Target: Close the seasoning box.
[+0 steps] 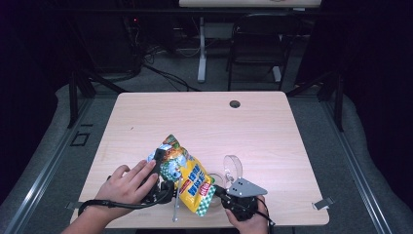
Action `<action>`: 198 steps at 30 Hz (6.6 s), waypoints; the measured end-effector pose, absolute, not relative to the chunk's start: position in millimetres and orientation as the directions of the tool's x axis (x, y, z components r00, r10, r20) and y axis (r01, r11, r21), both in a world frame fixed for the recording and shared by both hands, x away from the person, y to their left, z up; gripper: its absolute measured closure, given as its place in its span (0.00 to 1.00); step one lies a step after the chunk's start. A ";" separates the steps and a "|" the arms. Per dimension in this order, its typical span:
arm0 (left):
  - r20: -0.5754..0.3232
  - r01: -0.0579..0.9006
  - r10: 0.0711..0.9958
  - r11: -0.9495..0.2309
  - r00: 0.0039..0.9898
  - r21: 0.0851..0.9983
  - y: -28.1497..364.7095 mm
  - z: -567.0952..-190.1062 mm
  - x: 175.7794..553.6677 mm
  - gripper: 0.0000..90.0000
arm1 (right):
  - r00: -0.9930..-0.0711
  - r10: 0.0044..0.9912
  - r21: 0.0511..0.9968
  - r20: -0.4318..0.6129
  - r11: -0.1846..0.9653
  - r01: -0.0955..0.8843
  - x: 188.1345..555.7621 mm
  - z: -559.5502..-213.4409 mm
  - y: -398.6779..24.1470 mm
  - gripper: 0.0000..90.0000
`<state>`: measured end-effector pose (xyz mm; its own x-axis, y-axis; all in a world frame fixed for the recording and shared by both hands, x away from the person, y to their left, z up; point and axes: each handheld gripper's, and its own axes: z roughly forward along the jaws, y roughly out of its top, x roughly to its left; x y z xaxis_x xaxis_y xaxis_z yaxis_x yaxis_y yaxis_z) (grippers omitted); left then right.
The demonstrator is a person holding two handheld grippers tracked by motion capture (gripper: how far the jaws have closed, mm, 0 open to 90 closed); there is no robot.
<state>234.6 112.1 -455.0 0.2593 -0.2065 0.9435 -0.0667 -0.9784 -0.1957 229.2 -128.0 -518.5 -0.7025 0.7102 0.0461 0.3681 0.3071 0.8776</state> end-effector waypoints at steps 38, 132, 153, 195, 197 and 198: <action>0.938 -0.092 -0.265 -0.964 0.225 -0.250 107.6 -448.5 225.6 0.72 | -0.695 0.717 0.878 0.050 0.300 0.373 229.3 -518.8 -128.1 1.00; 0.923 -0.117 -0.304 -0.952 0.236 -0.283 99.1 -434.6 220.9 0.73 | -0.698 0.713 0.880 0.070 0.285 0.379 224.6 -517.3 -130.7 1.00; 0.920 -0.119 -0.311 -0.950 0.237 -0.290 97.8 -434.8 219.7 0.74 | -0.699 0.711 0.881 0.071 0.284 0.378 224.2 -517.2 -130.2 1.00; 0.917 -0.117 -0.321 -0.946 0.238 -0.301 96.1 -425.1 218.2 0.74 | -0.710 0.695 0.887 0.113 0.252 0.388 221.6 -513.7 -129.9 1.00; 0.916 -0.116 -0.322 -0.946 0.238 -0.303 96.4 -424.7 217.8 0.74 | -0.710 0.695 0.887 0.114 0.251 0.388 221.7 -513.7 -129.8 1.00; 0.918 -0.118 -0.321 -0.946 0.233 -0.301 96.9 -425.0 217.9 0.74 | -0.710 0.694 0.887 0.116 0.250 0.388 221.6 -513.6 -129.8 1.00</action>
